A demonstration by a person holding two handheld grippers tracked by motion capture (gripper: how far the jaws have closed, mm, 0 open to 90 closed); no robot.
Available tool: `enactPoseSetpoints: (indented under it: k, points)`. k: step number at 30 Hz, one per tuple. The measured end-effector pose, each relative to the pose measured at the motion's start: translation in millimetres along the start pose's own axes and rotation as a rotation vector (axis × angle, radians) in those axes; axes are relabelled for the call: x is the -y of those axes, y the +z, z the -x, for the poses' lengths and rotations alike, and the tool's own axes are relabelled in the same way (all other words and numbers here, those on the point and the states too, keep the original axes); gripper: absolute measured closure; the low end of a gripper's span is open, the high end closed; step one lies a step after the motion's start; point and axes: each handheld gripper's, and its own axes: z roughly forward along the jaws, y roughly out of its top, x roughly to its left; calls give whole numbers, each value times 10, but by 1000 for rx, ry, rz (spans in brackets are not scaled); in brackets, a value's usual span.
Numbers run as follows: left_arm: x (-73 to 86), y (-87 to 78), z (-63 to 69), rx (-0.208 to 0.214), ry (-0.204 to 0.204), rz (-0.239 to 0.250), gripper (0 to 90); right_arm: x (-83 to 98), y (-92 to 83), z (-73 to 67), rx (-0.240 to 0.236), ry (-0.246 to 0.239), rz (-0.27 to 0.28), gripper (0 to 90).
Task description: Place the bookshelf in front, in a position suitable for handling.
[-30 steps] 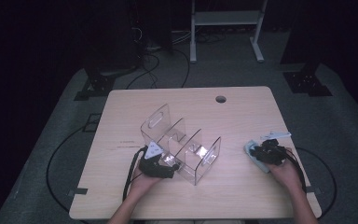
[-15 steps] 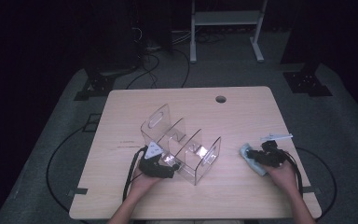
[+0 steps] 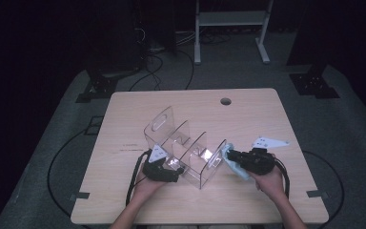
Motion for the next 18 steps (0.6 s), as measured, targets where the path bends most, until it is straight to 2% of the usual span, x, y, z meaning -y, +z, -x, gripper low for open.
enactPoseSetpoints:
  k: [3,6,8,10,17,18]
  points:
    - [-1,0,6,-4,-1,-1,59,86,139,25,12,-3,-40,810]
    - [-3,2,8,-6,0,-2,58,210,291,78,22,20,-105,809]
    - [-2,2,9,-6,1,-1,59,272,360,119,36,12,-152,809]
    - [-1,3,8,-6,1,0,59,329,419,155,48,23,-192,809]
    - [0,10,12,-12,-4,0,58,359,455,178,51,46,-199,806]
    - [0,10,12,-12,-4,-1,59,355,454,141,21,39,-214,806]
